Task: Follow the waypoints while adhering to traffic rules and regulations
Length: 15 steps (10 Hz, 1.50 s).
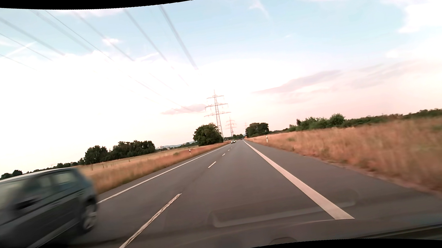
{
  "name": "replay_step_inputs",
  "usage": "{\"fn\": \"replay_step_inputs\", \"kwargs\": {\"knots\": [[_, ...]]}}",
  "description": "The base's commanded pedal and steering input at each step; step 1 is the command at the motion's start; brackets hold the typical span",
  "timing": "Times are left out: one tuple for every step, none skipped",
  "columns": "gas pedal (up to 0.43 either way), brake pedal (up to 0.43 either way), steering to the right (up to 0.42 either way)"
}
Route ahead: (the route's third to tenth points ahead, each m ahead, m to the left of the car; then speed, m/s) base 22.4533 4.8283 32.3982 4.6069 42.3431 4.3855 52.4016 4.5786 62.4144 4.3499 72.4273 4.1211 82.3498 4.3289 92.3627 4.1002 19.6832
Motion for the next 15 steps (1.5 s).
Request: {"fn": "replay_step_inputs", "kwargs": {"knots": [[0.138, 0.000, -0.004], [0.138, 0.000, -0.004], [0.138, 0.000, -0.004], [0.138, 0.000, -0.004], [0.138, 0.000, -0.004], [0.138, 0.000, -0.004], [0.138, 0.000, -0.003], [0.138, 0.000, -0.003], [0.138, 0.000, -0.001], [0.150, 0.000, -0.001], [0.150, 0.000, -0.001], [0.150, 0.000, -0.001], [0.150, 0.000, 0.000], [0.150, 0.000, 0.000], [0.150, 0.000, 0.000]]}}
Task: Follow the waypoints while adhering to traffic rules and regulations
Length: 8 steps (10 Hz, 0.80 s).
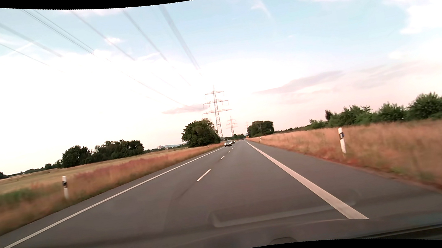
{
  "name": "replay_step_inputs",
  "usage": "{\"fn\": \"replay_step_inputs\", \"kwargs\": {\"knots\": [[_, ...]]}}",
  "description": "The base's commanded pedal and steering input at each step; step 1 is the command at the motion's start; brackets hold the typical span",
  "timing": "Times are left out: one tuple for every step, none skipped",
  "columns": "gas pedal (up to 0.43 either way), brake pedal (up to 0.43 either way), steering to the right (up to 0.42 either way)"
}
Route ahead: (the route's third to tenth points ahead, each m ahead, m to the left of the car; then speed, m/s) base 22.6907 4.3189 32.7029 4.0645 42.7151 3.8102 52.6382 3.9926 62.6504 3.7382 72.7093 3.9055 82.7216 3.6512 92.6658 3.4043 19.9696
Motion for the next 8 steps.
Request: {"fn": "replay_step_inputs", "kwargs": {"knots": [[0.150, 0.000, 0.000], [0.150, 0.000, -0.001], [0.150, 0.000, -0.001], [0.150, 0.000, -0.001], [0.150, 0.000, -0.001], [0.150, 0.000, -0.001], [0.150, 0.000, -0.001], [0.150, 0.000, -0.001]]}}
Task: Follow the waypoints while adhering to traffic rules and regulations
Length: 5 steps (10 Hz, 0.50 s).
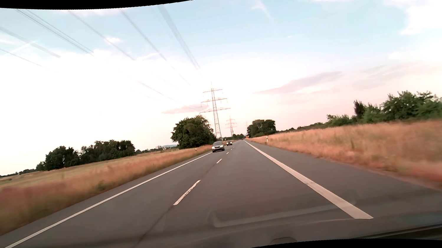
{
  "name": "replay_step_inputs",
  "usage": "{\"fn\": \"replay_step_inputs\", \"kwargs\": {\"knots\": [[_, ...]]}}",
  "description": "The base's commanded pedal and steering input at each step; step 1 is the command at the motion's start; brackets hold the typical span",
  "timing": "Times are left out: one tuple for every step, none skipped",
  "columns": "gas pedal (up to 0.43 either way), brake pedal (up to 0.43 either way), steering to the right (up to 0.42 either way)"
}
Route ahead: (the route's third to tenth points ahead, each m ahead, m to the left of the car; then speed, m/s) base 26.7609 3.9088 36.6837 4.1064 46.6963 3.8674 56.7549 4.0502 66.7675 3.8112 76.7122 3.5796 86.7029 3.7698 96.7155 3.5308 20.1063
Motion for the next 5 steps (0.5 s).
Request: {"fn": "replay_step_inputs", "kwargs": {"knots": [[0.150, 0.000, -0.001], [0.150, 0.000, -0.001], [0.150, 0.000, -0.001], [0.150, 0.000, -0.002], [0.150, 0.000, -0.002]]}}
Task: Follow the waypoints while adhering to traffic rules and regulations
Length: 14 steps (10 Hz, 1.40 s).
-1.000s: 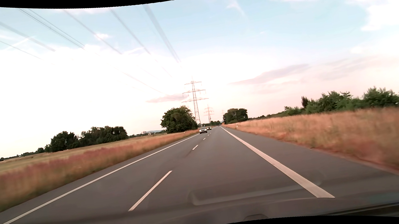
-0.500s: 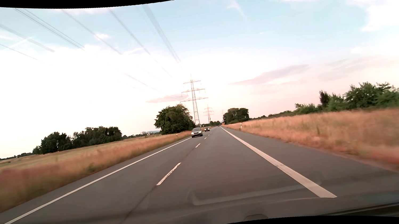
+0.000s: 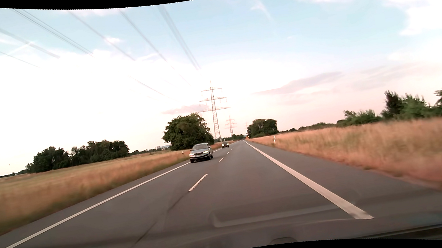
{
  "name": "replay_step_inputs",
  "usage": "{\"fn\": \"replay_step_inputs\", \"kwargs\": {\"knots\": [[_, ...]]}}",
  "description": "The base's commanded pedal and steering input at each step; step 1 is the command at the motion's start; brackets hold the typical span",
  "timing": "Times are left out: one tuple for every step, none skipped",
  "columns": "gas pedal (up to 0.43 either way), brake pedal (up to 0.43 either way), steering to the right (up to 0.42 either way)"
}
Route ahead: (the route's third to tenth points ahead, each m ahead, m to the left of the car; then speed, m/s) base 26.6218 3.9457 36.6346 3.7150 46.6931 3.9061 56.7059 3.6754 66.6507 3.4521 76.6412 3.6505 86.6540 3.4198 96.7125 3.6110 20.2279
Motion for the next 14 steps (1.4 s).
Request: {"fn": "replay_step_inputs", "kwargs": {"knots": [[0.150, 0.000, -0.003], [0.150, 0.000, -0.003], [0.150, 0.000, -0.003], [0.150, 0.000, -0.003], [0.150, 0.000, -0.003], [0.150, 0.000, -0.003], [0.150, 0.000, -0.003], [0.150, 0.000, -0.003], [0.150, 0.000, -0.003], [0.150, 0.000, -0.003], [0.150, 0.000, -0.003], [0.150, 0.000, -0.001], [0.150, 0.000, 0.001], [0.150, 0.000, 0.002]]}}
